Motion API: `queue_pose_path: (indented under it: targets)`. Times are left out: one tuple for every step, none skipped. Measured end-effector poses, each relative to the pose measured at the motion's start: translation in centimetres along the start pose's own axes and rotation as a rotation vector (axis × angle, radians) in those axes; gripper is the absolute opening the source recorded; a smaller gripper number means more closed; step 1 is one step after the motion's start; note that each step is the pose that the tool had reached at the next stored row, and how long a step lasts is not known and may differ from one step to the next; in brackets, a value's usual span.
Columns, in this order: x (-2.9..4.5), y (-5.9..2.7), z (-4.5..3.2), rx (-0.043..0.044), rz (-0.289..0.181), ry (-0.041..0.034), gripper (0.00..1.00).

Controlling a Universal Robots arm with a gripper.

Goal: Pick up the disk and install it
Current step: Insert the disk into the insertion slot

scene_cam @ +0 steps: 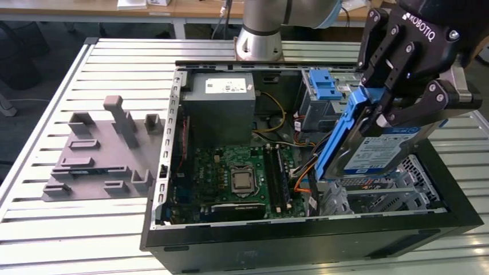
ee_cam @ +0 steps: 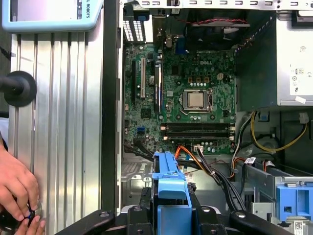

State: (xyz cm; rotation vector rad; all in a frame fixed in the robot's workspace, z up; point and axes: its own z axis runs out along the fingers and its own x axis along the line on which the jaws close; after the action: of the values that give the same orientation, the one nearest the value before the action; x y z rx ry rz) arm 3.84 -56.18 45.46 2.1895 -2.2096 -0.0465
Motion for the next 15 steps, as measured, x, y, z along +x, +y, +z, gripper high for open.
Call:
queue_pose_path:
  targets:
    - [0.0, -0.09, 0.01, 0.0, 0.0, 0.0, 0.36]
    - [0.0, -0.21, 0.01, 0.0, 0.0, -0.0001, 0.36]
    - [-0.01, -0.35, 0.02, 0.0, 0.0, -0.0002, 0.36]
    - [-0.01, -0.5, 0.02, 0.0001, 0.0, -0.0001, 0.36]
    - [-0.01, -0.61, 0.02, 0.0, 0.0, -0.0001, 0.36]
    - [-0.01, -0.7, 0.01, 0.0, 0.0, 0.0001, 0.36]
    - [-0.01, -0.75, 0.02, 0.0, 0.0, 0.0, 0.36]
    - [-0.01, -0.79, 0.02, 0.0, 0.0, 0.0, 0.36]
    - [0.0, -0.87, 0.04, 0.0, 0.0, 0.0001, 0.36]
    - [0.03, -0.88, 0.08, 0.0, 0.0, -0.0002, 0.36]
    - [0.08, -0.9, 0.09, 0.0, 0.0, -0.0001, 0.36]
    - [0.13, -0.92, 0.11, 0.0, 0.0, -0.0002, 0.36]
    - [0.2, -0.94, 0.14, 0.0, 0.0, -0.0008, 0.36]
    - [0.26, -0.95, 0.17, 0.0, 0.0, -0.0012, 0.36]
    - [0.3, -0.96, 0.19, 0.0, 0.0, -0.0015, 0.36]
